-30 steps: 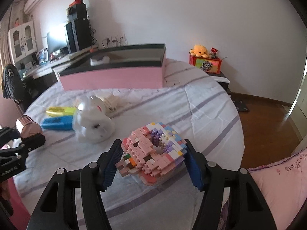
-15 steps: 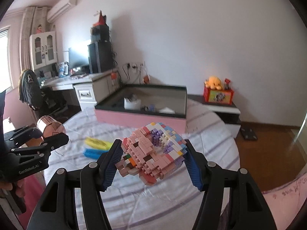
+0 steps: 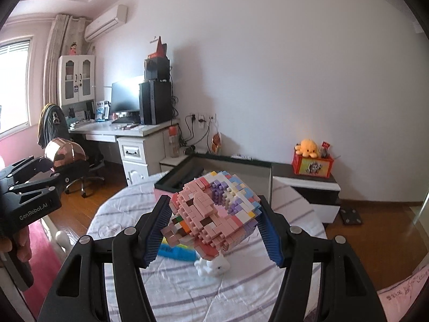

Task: Organize rigid objects
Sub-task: 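Carry the cylinder and block figure over the pink box and lower them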

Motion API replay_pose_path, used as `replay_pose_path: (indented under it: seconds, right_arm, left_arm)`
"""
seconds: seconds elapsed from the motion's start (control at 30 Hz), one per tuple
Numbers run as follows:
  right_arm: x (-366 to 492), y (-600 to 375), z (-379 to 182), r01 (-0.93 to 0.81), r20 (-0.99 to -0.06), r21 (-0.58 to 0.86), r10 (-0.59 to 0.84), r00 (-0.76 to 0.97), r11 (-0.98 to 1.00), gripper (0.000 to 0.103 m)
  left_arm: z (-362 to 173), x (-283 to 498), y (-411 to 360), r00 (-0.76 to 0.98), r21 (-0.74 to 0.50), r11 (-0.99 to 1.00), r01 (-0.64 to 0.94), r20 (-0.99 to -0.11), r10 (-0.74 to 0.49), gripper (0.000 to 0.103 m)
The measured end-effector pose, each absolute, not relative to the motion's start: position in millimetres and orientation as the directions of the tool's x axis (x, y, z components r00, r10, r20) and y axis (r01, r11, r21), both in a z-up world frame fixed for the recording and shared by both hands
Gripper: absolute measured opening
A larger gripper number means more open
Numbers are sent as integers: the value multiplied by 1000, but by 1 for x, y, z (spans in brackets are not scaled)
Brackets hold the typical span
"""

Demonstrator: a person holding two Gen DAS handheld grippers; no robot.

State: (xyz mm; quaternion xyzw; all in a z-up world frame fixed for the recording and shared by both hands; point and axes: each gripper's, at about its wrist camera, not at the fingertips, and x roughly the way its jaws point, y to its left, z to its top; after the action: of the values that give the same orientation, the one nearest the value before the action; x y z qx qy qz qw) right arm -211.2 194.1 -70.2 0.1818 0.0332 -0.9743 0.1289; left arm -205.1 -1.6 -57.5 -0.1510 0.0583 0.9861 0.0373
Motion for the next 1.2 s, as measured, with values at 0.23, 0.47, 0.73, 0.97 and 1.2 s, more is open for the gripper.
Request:
replay_pose_path:
  seconds: [0.23,0.47,0.73,0.97,1.2]
  right_arm:
    - [-220,193,-61,281,-343,-20,-258,-903,-959,64]
    - [-250,197,-64,285,-361,-19,-260,-896,-958,64]
    - [-312,212,-79,272,-409,-24,-239,-881,-962,64]
    - [-382,223,-102,254,-462,-28,-213,-861,-967,64]
    - [-441,226,-139,258,-532,-3,-217,-818,-966,64]
  left_arm:
    - [-44,-216,-1,-960,123,-990,-74,-278,37,54]
    - [-42,-251,9,-959,156,-985,-72,-284,25,54]
    - [-52,-332,36,-941,185,-976,-119,-335,51,54]
    - [-77,-418,53,-905,200,-967,-160,-420,63,54]
    - [-121,-480,60,-854,201,-961,-190,-517,61,54]
